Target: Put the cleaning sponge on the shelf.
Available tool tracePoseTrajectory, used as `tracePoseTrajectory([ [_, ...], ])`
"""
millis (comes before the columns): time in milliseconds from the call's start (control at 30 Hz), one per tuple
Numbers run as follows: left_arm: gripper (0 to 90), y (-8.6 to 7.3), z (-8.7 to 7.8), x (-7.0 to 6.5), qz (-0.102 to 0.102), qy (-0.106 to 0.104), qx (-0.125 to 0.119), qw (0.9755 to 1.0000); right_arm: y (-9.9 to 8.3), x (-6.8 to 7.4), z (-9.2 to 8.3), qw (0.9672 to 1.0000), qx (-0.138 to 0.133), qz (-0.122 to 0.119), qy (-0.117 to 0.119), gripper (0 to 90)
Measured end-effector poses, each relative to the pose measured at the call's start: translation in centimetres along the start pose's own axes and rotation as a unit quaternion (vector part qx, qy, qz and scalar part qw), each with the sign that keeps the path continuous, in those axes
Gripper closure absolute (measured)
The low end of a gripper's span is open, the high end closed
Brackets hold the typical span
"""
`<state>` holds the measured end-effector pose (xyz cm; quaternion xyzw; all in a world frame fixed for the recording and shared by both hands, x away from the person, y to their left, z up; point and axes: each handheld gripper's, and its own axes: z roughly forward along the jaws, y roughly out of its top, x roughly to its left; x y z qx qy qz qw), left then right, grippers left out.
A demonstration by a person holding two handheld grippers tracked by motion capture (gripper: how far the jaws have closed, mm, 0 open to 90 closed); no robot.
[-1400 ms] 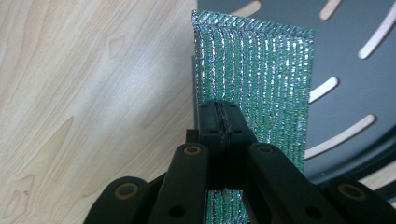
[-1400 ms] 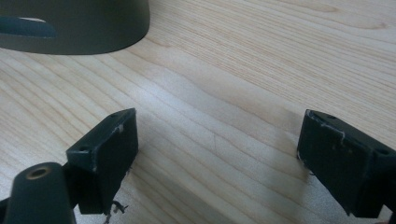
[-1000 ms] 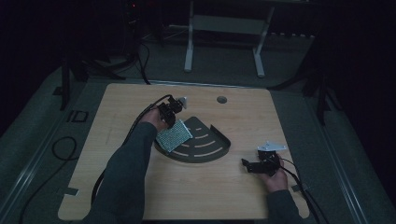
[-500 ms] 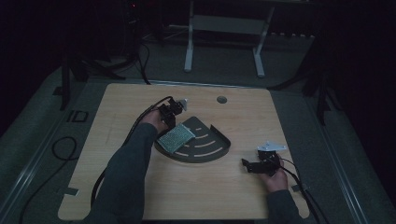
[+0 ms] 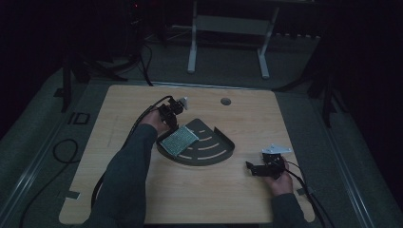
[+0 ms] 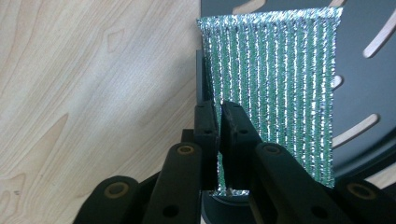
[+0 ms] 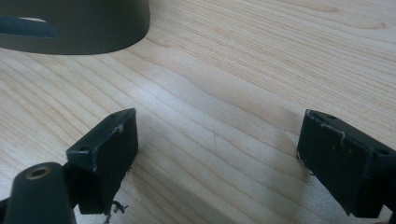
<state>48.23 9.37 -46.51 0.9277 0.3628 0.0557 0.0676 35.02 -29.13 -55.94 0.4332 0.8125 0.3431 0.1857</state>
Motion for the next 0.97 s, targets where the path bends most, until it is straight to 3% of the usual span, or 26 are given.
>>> tracePoseTrajectory([
  [133,81.8,-0.4,-0.6,0.3,-0.008,-0.013,-0.012,0.9998,0.0,0.0,0.0,1.0000,0.000,0.000,0.000,12.0],
  [267,78.0,-1.1,-1.3,0.9,-0.029,-0.039,-0.043,0.9979,0.0,0.0,0.0,1.0000,0.000,0.000,0.000,12.0],
  [433,74.7,-2.0,-1.6,1.6,-0.044,-0.039,-0.051,0.9970,0.0,0.0,0.0,1.0000,0.000,0.000,0.000,12.0],
  [533,73.1,-2.8,-1.8,2.1,-0.058,-0.053,-0.068,0.9946,0.0,0.0,0.0,1.0000,0.000,0.000,0.000,12.0],
  [767,68.2,-4.2,-2.7,2.7,-0.068,-0.047,-0.081,0.9932,0.0,0.0,0.0,1.0000,0.000,0.000,0.000,12.0],
  [867,67.2,-5.0,-3.2,2.9,-0.081,-0.054,-0.101,0.9901,0.0,0.0,0.0,1.0000,0.000,0.000,0.000,12.0],
  [967,65.8,-5.7,-3.3,3.2,-0.088,-0.049,-0.102,0.9897,0.0,0.0,0.0,1.0000,0.000,0.000,0.000,12.0],
])
